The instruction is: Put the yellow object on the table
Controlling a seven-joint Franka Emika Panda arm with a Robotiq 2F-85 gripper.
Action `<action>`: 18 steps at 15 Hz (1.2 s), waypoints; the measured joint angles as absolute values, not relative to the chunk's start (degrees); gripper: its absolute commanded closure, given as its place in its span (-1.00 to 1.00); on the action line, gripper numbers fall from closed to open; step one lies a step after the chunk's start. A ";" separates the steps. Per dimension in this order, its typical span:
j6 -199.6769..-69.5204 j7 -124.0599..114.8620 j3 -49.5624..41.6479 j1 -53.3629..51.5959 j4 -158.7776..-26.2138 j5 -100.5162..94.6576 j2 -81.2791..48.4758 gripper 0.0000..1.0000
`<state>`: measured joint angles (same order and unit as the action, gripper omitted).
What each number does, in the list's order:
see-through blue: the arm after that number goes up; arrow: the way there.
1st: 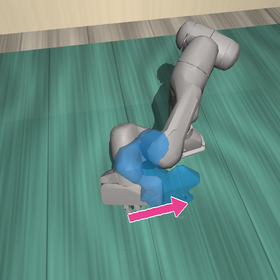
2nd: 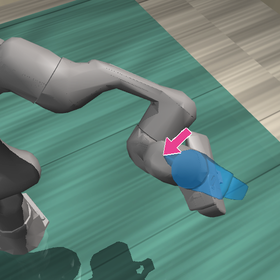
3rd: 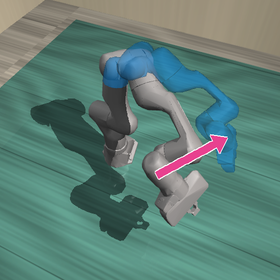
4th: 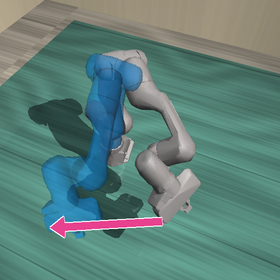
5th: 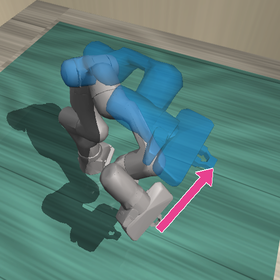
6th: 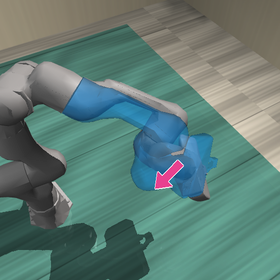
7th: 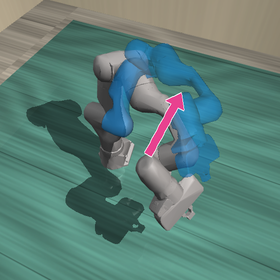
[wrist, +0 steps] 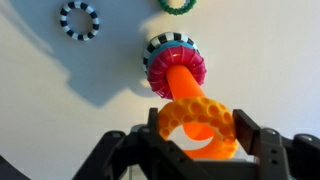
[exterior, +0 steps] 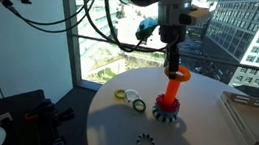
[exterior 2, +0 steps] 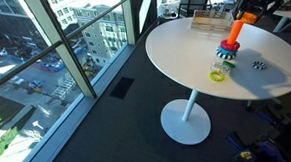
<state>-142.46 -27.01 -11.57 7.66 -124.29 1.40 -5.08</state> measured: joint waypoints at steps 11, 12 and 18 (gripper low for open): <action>-142.47 -26.06 -9.07 6.89 -125.25 1.40 -3.12 0.22; -142.48 -25.74 -8.72 6.70 -125.43 1.40 -2.97 0.23; -142.47 -23.50 -7.28 5.98 -126.66 1.40 -3.02 0.13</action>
<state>-142.47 -23.50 -7.28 5.98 -126.66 1.40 -3.02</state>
